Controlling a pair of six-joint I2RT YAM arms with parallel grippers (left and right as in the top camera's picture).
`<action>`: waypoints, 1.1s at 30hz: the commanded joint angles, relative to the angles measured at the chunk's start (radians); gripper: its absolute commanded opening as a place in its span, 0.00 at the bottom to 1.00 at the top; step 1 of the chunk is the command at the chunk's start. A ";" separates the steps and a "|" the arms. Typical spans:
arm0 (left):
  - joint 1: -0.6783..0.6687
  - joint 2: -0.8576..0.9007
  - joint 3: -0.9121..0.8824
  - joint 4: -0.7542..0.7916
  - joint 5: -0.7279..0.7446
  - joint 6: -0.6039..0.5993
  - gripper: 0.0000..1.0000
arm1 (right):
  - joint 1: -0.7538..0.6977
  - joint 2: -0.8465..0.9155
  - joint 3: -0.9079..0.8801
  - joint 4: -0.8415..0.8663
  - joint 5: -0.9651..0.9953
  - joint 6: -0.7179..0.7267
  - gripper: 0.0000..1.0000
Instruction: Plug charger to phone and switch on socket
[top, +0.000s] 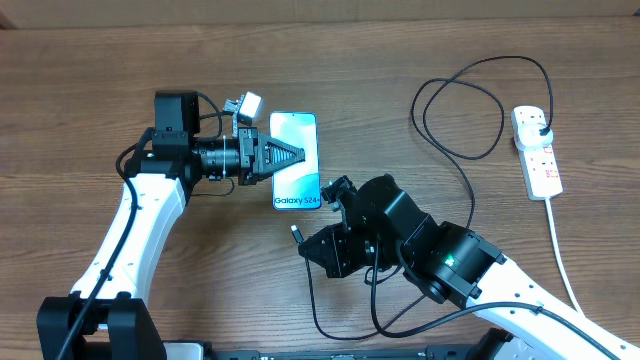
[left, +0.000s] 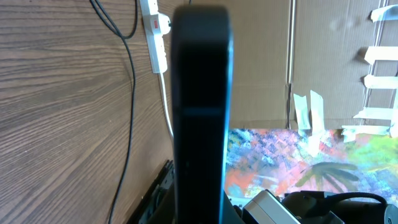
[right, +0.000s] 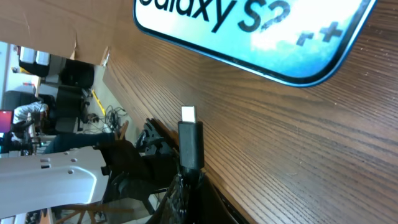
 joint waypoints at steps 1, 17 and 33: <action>-0.007 -0.013 0.002 0.014 0.042 0.021 0.04 | 0.005 -0.007 0.000 0.006 -0.009 0.022 0.04; -0.007 -0.013 0.002 0.042 0.042 0.020 0.04 | 0.005 -0.007 0.000 0.006 -0.019 0.052 0.04; -0.006 -0.013 0.002 0.113 0.041 -0.046 0.04 | 0.005 -0.007 0.000 0.040 0.014 0.051 0.04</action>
